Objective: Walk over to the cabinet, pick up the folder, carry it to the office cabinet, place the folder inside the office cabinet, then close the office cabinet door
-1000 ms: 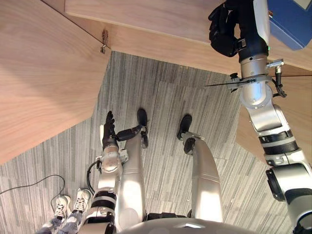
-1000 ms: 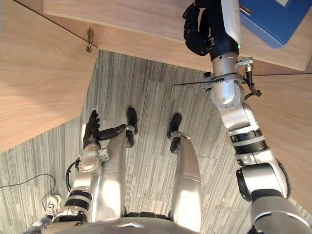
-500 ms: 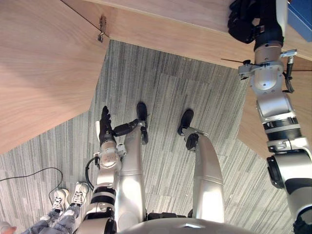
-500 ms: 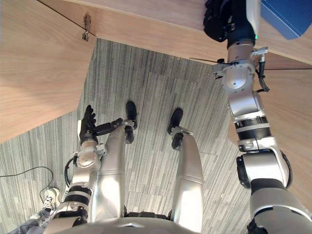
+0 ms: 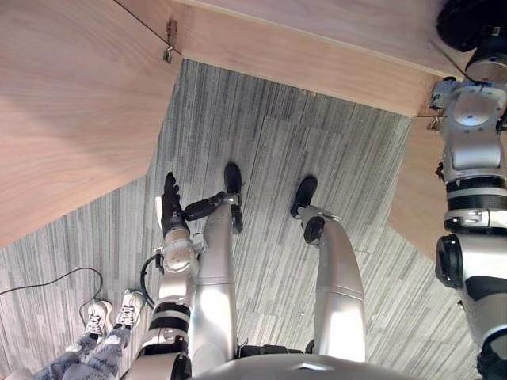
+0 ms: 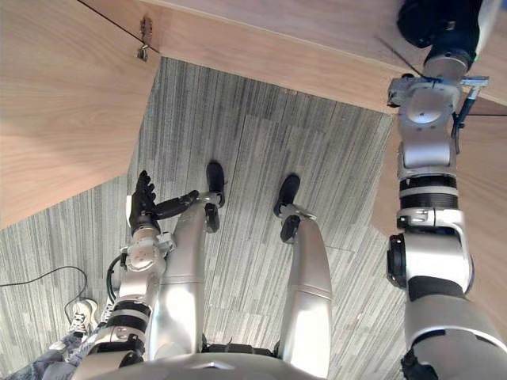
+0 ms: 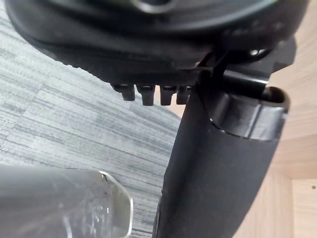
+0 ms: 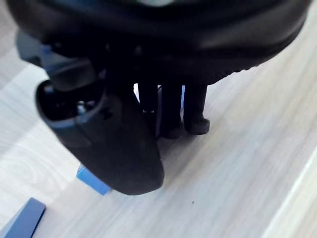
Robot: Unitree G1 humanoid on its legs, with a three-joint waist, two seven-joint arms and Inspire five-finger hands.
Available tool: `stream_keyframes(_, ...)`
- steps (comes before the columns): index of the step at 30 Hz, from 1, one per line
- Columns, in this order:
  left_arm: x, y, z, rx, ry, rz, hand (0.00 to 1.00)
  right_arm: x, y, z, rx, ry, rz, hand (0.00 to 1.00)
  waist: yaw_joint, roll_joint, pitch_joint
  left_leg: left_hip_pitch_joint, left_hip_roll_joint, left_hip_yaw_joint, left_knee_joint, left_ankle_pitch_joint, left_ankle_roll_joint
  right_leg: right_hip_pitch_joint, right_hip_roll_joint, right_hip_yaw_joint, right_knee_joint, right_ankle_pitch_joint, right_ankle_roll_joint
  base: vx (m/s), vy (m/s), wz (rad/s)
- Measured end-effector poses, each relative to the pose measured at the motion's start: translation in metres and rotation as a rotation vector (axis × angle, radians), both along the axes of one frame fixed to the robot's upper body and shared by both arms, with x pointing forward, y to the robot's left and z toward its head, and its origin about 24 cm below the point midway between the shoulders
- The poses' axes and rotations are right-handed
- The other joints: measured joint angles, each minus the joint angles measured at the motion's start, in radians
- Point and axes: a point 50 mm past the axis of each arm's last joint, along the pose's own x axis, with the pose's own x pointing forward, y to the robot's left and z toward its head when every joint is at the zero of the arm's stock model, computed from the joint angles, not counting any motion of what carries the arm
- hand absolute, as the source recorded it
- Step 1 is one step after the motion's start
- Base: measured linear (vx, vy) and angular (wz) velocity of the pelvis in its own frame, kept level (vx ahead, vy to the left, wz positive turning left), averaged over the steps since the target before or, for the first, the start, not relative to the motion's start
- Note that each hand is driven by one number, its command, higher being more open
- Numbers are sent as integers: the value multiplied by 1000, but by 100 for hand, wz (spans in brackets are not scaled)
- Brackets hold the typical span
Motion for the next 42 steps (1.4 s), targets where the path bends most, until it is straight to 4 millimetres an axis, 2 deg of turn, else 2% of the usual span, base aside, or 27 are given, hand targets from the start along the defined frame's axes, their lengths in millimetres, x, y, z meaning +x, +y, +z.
stream_keyframes(5,-1,1,-2,-20,2,21,100,2,-5,6,59,-15,-32,0,-8,7,4,0,-2,4,-18,14,4,1,1,1,-21,18,3,-29,-21,-1)
stream_keyframes(10,-1,0,-3,-33,8,26,100,2,-13,3,123,-8,-35,0,-9,7,4,6,-2,4,-17,20,5,5,1,2,-15,21,2,-30,-43,0)
stream_keyframes(13,-1,0,-5,-38,20,23,100,-1,-16,-15,153,18,-21,0,-7,6,4,24,1,3,-7,20,5,24,4,2,-9,19,-1,-14,-38,1)
stream_keyframes(15,-3,-1,-10,-43,51,15,100,-13,-14,-43,157,36,-5,0,-5,6,4,56,3,2,-2,13,2,56,5,2,0,11,-2,-14,-39,1)
stream_keyframes(16,-3,-1,-12,-43,62,13,100,-17,-13,-51,166,41,3,0,-5,6,4,68,5,2,0,8,2,67,6,2,3,8,-2,-17,-32,-2)
stream_keyframes(18,-8,0,-19,-38,99,5,100,-32,-9,-82,186,75,25,0,-12,6,4,120,8,3,7,-7,-1,118,7,6,7,-5,-2,0,0,0)
stream_keyframes(19,-9,-2,-20,-37,108,-6,100,-38,-9,-89,198,78,27,0,-12,6,4,136,8,5,7,-16,-8,132,7,7,6,-6,-3,0,0,0)
stream_keyframes(23,-23,-4,-35,-17,180,-46,100,-76,9,-136,280,86,75,0,-19,5,3,284,18,35,-27,-37,-5,268,20,26,-36,-11,-3,24,-6,-13)
stream_keyframes(25,-32,-6,-43,-17,215,-65,100,-88,16,-153,355,92,127,0,-27,3,0,359,18,53,-57,-39,-9,335,23,35,-66,-10,-1,59,-7,-12)
stream_keyframes(26,-41,-6,-50,-28,247,-67,100,-93,25,-164,400,111,176,0,-40,3,-18,400,22,61,-73,-47,-13,377,27,35,-92,-12,3,81,-4,-16)
stream_keyframes(29,-61,-9,-71,-49,341,-86,100,-105,52,-193,450,200,300,0,-47,3,-73,523,34,86,-136,-52,-25,497,44,38,-179,2,5,128,6,-22)
stream_keyframes(34,-87,-14,-92,-12,467,-152,100,-126,87,-228,434,352,453,0,-47,4,-178,699,23,114,-270,-37,-33,661,54,45,-312,20,19,214,1,-7)
stream_keyframes(35,-94,-15,-99,-4,506,-170,100,-131,94,-241,412,409,465,0,-49,3,-209,752,12,115,-329,-21,-39,711,55,44,-367,33,21,232,-3,4)
stream_keyframes(38,-104,-15,-110,20,578,-205,100,-132,96,-274,359,570,445,0,-65,4,-251,826,-10,120,-432,17,-46,786,54,39,-469,68,30,184,7,5)
stream_keyframes(41,-116,-14,-120,58,656,-249,100,-140,93,-329,364,835,383,0,-69,10,-263,930,-31,136,-551,55,-52,885,55,41,-587,110,37,154,24,-4)
stream_keyframes(42,-120,-12,-123,65,680,-256,100,-149,93,-347,391,926,360,100,-70,14,-266,962,-38,139,-583,62,-55,913,55,42,-612,117,39,116,19,-3)
